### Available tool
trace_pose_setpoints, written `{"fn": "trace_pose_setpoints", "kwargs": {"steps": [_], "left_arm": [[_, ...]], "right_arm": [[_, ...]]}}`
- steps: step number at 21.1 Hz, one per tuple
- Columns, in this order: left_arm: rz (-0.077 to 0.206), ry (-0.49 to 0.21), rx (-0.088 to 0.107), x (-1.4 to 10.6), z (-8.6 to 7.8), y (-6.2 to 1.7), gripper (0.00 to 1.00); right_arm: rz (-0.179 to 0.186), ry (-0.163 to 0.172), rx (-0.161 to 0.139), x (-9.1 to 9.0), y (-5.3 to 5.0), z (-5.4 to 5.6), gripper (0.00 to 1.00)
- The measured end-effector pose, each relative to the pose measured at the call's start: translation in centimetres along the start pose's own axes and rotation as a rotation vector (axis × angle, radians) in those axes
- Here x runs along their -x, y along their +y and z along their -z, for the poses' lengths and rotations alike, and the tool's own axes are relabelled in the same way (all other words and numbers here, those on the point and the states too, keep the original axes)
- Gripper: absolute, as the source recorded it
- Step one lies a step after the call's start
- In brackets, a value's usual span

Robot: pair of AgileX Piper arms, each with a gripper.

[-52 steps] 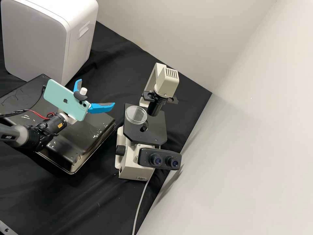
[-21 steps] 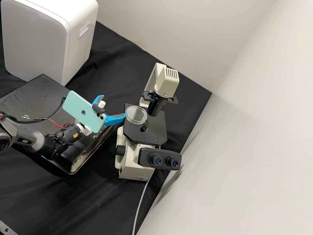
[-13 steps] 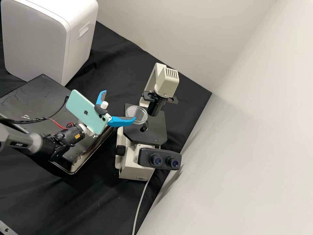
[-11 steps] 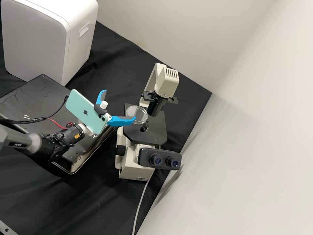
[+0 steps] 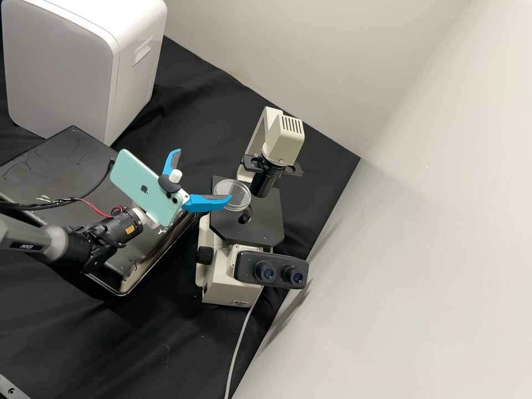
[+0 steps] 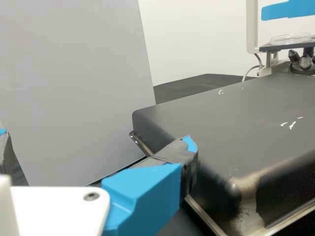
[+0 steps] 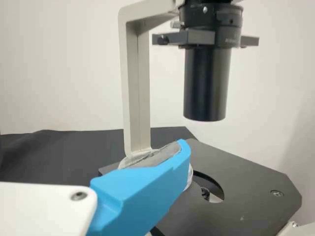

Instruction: Place the petri dish on the bench

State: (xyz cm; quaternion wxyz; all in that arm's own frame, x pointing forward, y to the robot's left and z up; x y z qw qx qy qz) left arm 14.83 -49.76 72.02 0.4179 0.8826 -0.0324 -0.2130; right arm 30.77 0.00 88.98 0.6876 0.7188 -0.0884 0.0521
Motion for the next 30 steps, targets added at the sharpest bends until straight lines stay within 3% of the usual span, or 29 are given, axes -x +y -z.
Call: {"fn": "trace_pose_setpoints", "kwargs": {"steps": [8,12,22,30], "left_arm": [[0.017,0.000,-0.007,-0.4,-0.2,-0.30,1.00],[0.017,0.000,-0.007,-0.4,-0.2,-0.30,1.00],[0.017,0.000,-0.007,-0.4,-0.2,-0.30,1.00],[0.017,0.004,-0.006,-0.4,-0.1,-0.30,1.00]], "right_arm": [[0.055,-0.080,0.005,-1.4,-1.4,-1.9,1.00],[0.048,-0.108,0.003,-1.7,-1.3,-2.9,1.00],[0.016,-0.131,0.005,-2.2,-0.3,-3.9,1.00],[0.005,-0.145,0.005,-3.6,-0.1,-4.4,1.00]]}}
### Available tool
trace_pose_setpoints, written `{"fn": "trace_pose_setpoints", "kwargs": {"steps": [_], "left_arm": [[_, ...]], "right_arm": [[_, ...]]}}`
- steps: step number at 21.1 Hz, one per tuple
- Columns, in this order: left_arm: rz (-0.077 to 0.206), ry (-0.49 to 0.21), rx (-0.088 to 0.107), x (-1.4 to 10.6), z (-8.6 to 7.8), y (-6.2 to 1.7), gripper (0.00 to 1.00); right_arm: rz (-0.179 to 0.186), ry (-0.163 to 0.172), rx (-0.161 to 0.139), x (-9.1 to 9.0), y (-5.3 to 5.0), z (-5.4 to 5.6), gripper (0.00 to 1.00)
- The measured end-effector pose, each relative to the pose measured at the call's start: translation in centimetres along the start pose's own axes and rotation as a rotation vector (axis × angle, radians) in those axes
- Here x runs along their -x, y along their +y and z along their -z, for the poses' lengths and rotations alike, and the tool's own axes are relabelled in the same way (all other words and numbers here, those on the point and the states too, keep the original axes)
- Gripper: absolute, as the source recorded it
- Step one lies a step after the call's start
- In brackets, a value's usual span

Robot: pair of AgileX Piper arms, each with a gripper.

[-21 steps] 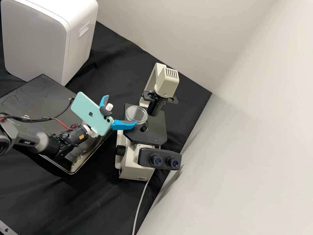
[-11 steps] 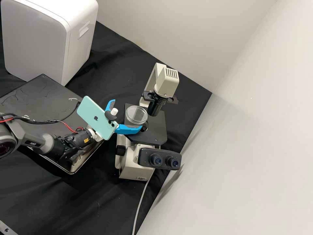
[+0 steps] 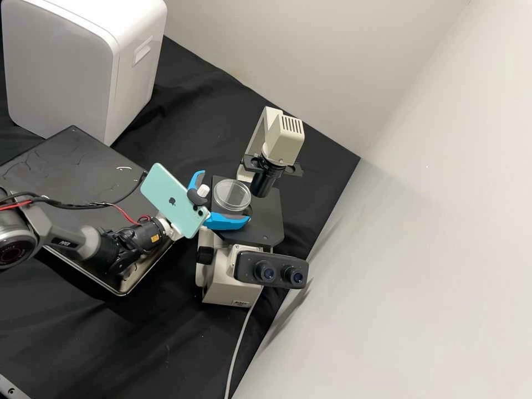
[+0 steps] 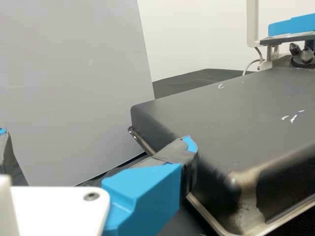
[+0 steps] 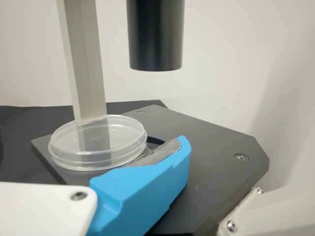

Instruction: Place the petri dish on the bench

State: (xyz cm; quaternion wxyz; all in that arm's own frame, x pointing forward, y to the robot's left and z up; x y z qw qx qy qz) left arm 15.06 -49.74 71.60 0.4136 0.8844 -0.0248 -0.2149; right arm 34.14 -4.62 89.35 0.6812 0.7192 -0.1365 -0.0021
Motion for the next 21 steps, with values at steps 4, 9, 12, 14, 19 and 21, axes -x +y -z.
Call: {"fn": "trace_pose_setpoints", "kwargs": {"steps": [4,9,12,14,19,21], "left_arm": [[-0.001,0.001,0.001,0.0,0.0,0.02,1.00],[-0.001,0.001,0.001,0.0,0.0,0.02,1.00],[-0.001,0.001,0.001,0.0,0.0,0.02,1.00],[-0.001,0.001,0.001,0.0,0.0,0.02,1.00],[-0.008,0.000,0.004,-0.2,-0.1,0.17,1.00],[-0.008,0.000,0.004,-0.2,-0.1,0.17,1.00]], "right_arm": [[0.010,-0.015,0.029,-1.1,-0.5,-0.7,1.00],[0.000,-0.027,0.053,-2.1,-0.7,-1.2,1.00],[-0.010,-0.034,0.058,-2.7,-0.8,-1.5,1.00],[-0.021,-0.034,0.059,-3.1,-0.8,-1.6,1.00],[-0.029,-0.043,0.080,-3.7,-0.8,-1.9,1.00],[-0.032,-0.042,0.086,-3.9,-0.9,-1.9,1.00]]}}
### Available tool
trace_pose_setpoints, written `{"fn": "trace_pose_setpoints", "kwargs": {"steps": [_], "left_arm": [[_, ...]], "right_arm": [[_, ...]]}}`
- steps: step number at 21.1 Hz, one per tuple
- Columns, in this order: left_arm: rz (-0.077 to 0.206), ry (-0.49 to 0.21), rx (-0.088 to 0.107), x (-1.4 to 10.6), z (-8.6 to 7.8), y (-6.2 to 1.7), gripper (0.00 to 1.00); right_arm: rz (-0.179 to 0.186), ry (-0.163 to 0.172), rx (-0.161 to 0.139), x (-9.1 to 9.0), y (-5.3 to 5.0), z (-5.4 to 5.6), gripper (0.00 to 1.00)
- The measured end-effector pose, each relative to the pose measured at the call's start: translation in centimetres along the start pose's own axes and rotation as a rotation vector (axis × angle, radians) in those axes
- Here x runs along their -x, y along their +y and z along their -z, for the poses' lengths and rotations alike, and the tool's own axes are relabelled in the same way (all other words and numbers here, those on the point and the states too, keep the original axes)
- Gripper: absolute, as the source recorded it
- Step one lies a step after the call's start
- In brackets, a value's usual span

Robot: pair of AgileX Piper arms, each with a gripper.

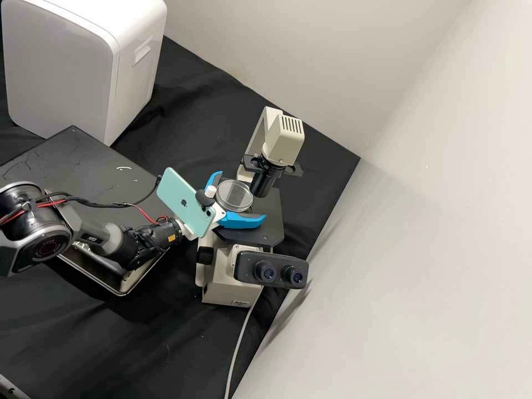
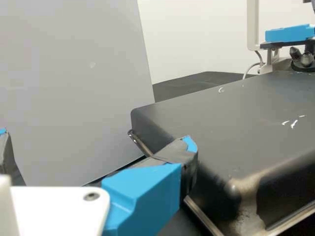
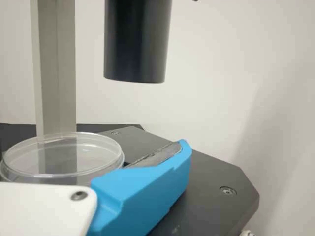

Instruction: Place the petri dish on the bench

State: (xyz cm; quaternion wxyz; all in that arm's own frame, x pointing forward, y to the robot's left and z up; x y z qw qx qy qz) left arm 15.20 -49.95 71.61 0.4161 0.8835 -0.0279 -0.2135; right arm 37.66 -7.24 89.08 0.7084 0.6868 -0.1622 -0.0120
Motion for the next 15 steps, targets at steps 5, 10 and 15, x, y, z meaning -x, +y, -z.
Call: {"fn": "trace_pose_setpoints", "kwargs": {"steps": [5,10,15], "left_arm": [[0.000,0.000,0.000,0.00,0.00,0.00,1.00],[0.000,0.000,0.000,0.00,0.00,0.00,1.00],[0.000,0.000,0.000,0.00,0.00,0.00,1.00]], "right_arm": [[-0.017,0.000,0.005,-0.30,-0.28,-0.09,1.00],[-0.022,0.006,0.007,-0.32,-0.35,-0.09,1.00],[-0.024,0.005,0.003,-0.33,-0.44,-0.06,1.00]]}}
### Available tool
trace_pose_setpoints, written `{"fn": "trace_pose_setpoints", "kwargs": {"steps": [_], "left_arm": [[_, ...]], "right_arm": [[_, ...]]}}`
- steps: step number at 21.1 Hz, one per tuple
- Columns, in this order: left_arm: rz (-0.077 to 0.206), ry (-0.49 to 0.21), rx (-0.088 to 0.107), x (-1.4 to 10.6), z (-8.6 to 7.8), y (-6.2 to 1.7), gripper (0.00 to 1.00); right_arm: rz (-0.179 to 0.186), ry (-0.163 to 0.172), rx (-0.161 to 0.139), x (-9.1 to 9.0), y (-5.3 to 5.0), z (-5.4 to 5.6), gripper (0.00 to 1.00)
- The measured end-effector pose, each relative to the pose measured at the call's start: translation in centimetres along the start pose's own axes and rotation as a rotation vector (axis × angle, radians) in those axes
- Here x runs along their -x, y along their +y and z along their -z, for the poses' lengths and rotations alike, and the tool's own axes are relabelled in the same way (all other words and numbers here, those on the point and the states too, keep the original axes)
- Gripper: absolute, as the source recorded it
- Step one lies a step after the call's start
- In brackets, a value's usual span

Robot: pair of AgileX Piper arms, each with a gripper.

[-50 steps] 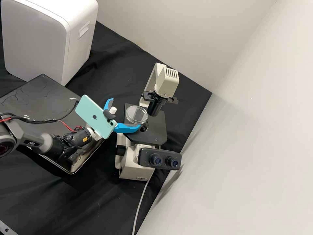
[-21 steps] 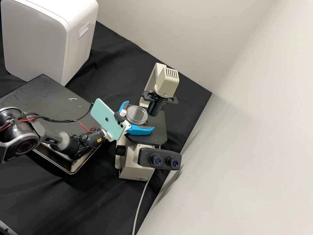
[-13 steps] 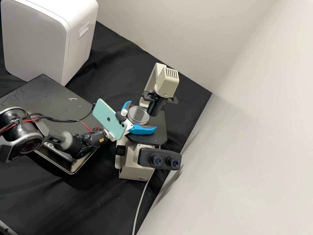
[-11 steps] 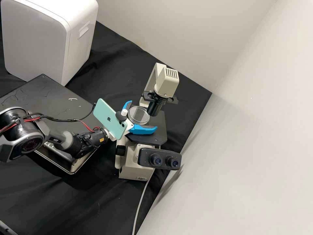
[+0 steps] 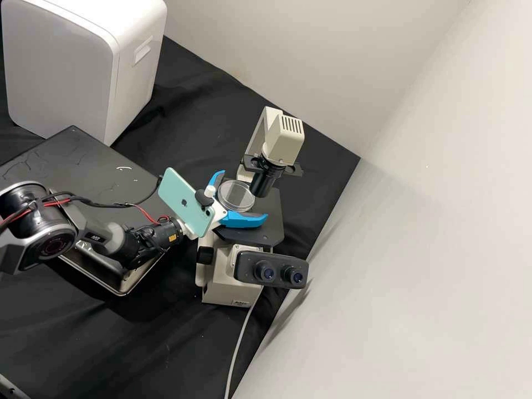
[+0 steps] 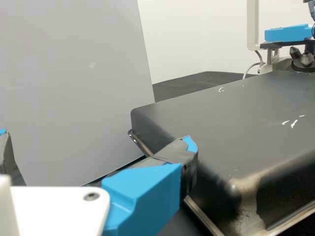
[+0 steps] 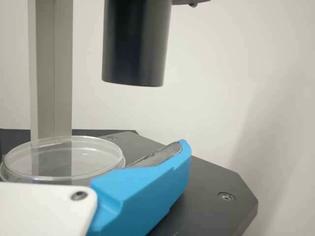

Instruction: Place the petri dish on the bench

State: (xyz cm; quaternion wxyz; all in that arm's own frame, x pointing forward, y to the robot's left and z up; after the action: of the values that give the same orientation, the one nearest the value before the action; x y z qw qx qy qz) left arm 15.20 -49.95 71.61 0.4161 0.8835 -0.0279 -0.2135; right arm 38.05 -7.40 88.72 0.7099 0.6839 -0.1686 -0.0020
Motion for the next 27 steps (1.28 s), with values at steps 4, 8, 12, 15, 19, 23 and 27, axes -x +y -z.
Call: {"fn": "trace_pose_setpoints", "kwargs": {"steps": [4,8,12,15,19,23,27], "left_arm": [[0.000,0.000,0.000,0.00,0.00,0.00,1.00],[0.000,0.000,0.000,0.00,0.00,0.00,1.00],[0.001,0.004,0.000,-0.02,0.07,-0.02,1.00],[0.008,0.010,-0.003,-0.09,0.15,-0.16,1.00],[0.008,0.012,-0.003,-0.10,0.20,-0.16,1.00],[0.008,0.012,-0.003,-0.10,0.20,-0.16,1.00],[0.008,0.017,-0.003,-0.12,0.27,-0.14,1.00]], "right_arm": [[0.001,0.001,0.009,0.00,-0.04,0.04,1.00],[-0.006,-0.006,0.017,-0.08,0.01,0.01,1.00],[-0.005,-0.015,0.018,-0.29,0.07,0.01,1.00],[-0.005,-0.015,0.018,-0.29,0.07,0.01,1.00],[-0.002,-0.011,0.011,-0.29,0.05,0.03,0.00],[0.002,-0.009,0.011,-0.26,-0.02,0.04,0.00],[0.003,-0.008,-0.016,-0.26,-0.02,0.05,0.00]]}}
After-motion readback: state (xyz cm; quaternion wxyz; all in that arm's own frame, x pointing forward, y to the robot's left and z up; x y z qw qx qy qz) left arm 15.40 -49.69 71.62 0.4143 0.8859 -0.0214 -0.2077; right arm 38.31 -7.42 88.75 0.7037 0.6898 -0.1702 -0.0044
